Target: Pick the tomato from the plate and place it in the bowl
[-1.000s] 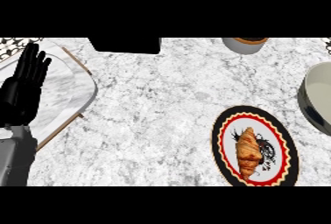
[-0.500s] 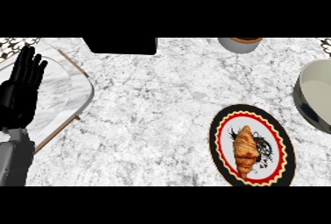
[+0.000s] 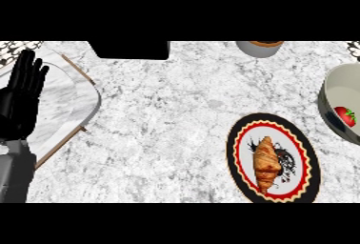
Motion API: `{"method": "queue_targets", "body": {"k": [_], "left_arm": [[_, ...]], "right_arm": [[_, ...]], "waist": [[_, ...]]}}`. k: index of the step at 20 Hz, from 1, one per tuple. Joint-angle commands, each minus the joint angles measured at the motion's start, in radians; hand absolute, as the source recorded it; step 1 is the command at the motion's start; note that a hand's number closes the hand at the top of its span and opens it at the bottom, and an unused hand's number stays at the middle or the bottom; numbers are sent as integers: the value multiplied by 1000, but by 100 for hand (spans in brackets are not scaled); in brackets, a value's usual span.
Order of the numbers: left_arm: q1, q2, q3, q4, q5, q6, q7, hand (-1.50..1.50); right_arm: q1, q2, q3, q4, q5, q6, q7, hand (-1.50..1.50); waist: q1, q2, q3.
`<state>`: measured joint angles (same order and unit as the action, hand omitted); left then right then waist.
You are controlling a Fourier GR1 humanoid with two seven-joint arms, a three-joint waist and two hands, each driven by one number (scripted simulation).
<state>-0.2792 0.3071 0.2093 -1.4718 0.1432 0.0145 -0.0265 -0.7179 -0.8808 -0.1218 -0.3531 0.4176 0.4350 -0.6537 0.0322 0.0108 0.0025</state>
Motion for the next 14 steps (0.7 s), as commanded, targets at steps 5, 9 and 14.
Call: {"method": "queue_targets", "body": {"k": [5,9,14], "left_arm": [[-12,6,11,-14,11,-4,11,0],[-18,6,-3,-41,16,-6,60,0],[-15,-21,-26,-28,-18,21,36,0]], "right_arm": [[-94,14,-193,120,-166,-45,-7,-150],[-68,-77,-273,191,-225,-33,-26,-150],[-64,-189,-330,255,-273,46,39,-150]], "waist": [[0,3,1],[5,7,3],[8,15,6]]}}
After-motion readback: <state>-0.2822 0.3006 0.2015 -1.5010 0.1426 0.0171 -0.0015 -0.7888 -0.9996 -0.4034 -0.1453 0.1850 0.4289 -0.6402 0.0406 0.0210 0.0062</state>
